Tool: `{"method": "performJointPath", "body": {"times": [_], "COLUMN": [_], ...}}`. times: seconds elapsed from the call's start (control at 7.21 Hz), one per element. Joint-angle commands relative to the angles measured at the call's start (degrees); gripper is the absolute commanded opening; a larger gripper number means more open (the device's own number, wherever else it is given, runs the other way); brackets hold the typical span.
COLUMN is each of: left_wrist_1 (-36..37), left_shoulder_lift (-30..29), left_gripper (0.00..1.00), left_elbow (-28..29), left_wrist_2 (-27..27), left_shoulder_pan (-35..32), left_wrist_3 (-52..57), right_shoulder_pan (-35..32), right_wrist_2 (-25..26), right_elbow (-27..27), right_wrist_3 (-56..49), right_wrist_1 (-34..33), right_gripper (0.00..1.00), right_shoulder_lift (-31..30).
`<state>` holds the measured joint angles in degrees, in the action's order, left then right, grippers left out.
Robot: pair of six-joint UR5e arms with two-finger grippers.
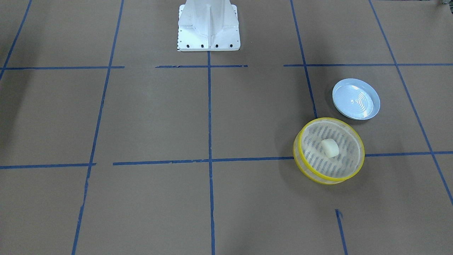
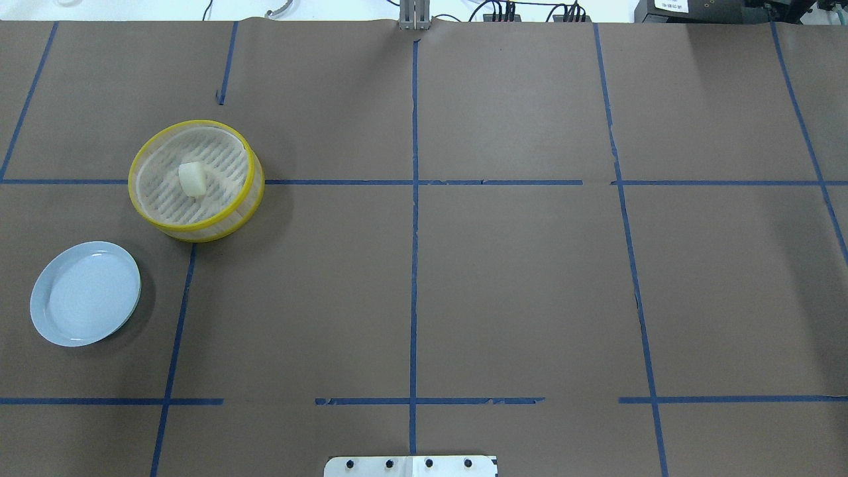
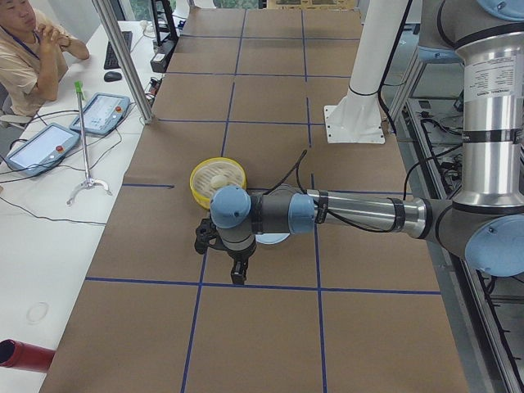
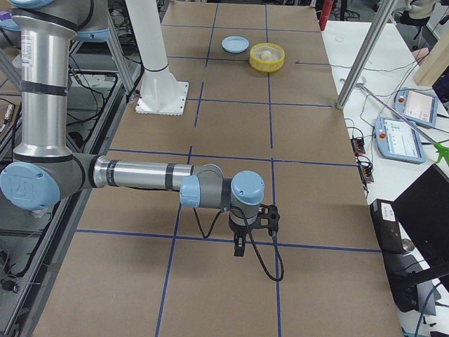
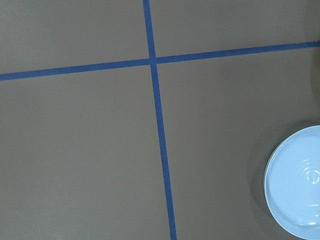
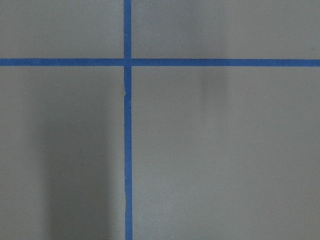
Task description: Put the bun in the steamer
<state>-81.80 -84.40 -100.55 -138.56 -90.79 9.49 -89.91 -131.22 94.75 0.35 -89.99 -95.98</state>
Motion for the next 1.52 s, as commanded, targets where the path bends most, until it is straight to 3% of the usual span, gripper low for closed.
{"method": "performJointPath", "body": {"times": [0.0, 0.28, 0.55, 0.83, 1.39], "left_wrist_1": [0.0, -1.1, -1.1, -1.0, -2.7], "left_shoulder_lift": [0.1, 0.8, 0.6, 0.8, 2.1], "left_gripper": [1.0, 1.0, 1.0, 1.0, 1.0], "left_elbow": [0.6, 1.7, 1.6, 1.4, 0.8], "left_wrist_2": [3.0, 3.5, 3.2, -1.5, -1.1], "left_shoulder_pan": [-1.0, -1.3, -1.8, -1.9, -2.1], "left_wrist_3": [0.4, 7.2, 7.1, 6.7, 3.4], "right_shoulder_pan": [0.0, 0.0, 0.0, 0.0, 0.0], "right_wrist_2": [0.0, 0.0, 0.0, 0.0, 0.0], "right_elbow": [0.0, 0.0, 0.0, 0.0, 0.0], "right_wrist_3": [0.0, 0.0, 0.0, 0.0, 0.0], "right_wrist_1": [0.0, 0.0, 0.0, 0.0, 0.0], "right_gripper": [1.0, 1.0, 1.0, 1.0, 1.0], "right_shoulder_lift": [0.0, 0.0, 0.0, 0.0, 0.0]}}
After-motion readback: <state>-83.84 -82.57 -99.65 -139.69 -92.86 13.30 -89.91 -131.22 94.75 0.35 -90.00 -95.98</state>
